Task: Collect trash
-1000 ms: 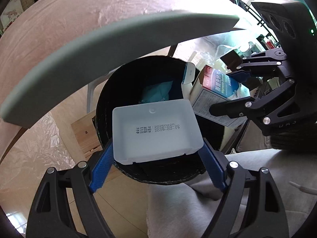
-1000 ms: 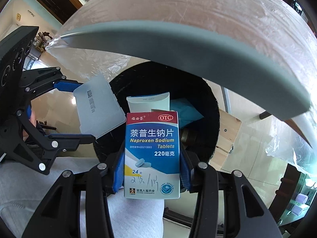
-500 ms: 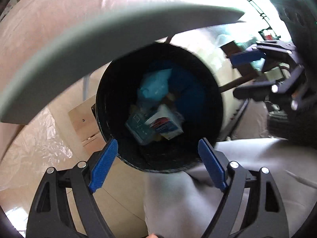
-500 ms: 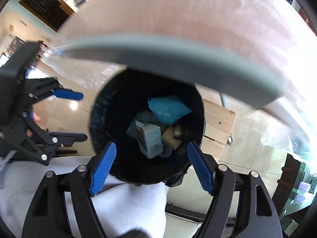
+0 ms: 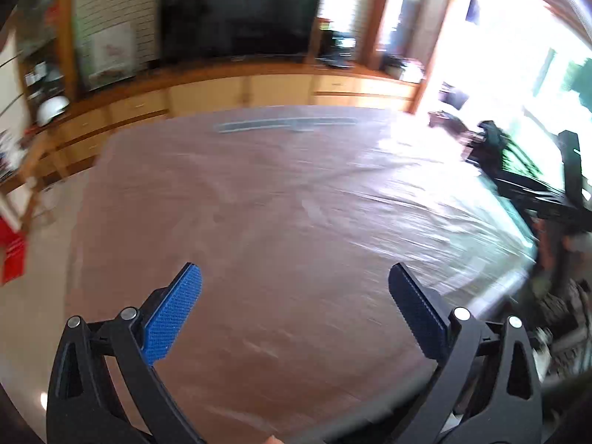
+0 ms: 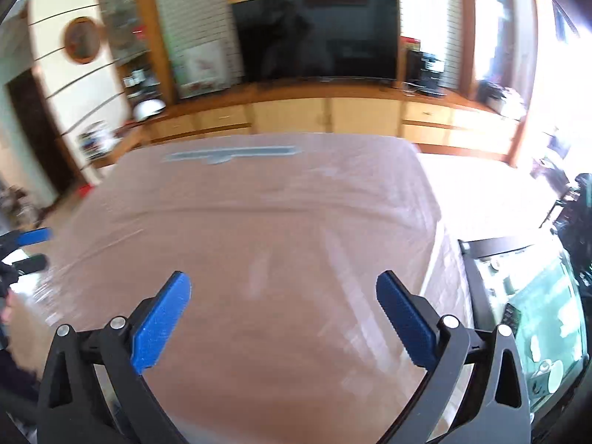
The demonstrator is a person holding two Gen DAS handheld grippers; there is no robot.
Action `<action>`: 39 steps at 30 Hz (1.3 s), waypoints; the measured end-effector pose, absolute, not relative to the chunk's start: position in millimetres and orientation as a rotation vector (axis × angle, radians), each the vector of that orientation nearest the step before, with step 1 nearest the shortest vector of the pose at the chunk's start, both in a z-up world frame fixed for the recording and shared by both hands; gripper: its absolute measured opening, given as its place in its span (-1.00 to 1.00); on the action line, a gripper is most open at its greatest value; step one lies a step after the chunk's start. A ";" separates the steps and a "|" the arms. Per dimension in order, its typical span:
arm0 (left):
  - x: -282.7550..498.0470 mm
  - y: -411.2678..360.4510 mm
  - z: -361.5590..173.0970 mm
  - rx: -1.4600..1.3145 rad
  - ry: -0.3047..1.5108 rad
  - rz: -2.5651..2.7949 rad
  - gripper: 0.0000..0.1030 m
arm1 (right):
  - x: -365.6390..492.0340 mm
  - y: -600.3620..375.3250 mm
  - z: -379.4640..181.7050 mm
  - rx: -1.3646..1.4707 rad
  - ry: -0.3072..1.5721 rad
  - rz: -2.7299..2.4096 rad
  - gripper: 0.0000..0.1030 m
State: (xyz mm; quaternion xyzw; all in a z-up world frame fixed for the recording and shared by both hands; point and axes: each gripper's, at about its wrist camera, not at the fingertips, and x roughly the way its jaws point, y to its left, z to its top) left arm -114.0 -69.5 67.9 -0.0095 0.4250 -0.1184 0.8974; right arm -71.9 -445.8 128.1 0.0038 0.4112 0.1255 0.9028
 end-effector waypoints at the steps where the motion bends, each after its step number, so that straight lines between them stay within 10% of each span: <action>1: -98.0 -59.8 59.0 -0.025 0.889 -0.201 0.97 | -52.8 -453.6 117.9 0.023 0.858 0.215 0.92; 39: 4.2 -24.6 -1.0 -0.037 0.957 0.063 0.97 | 40.8 -459.0 50.9 -0.018 0.983 0.028 0.93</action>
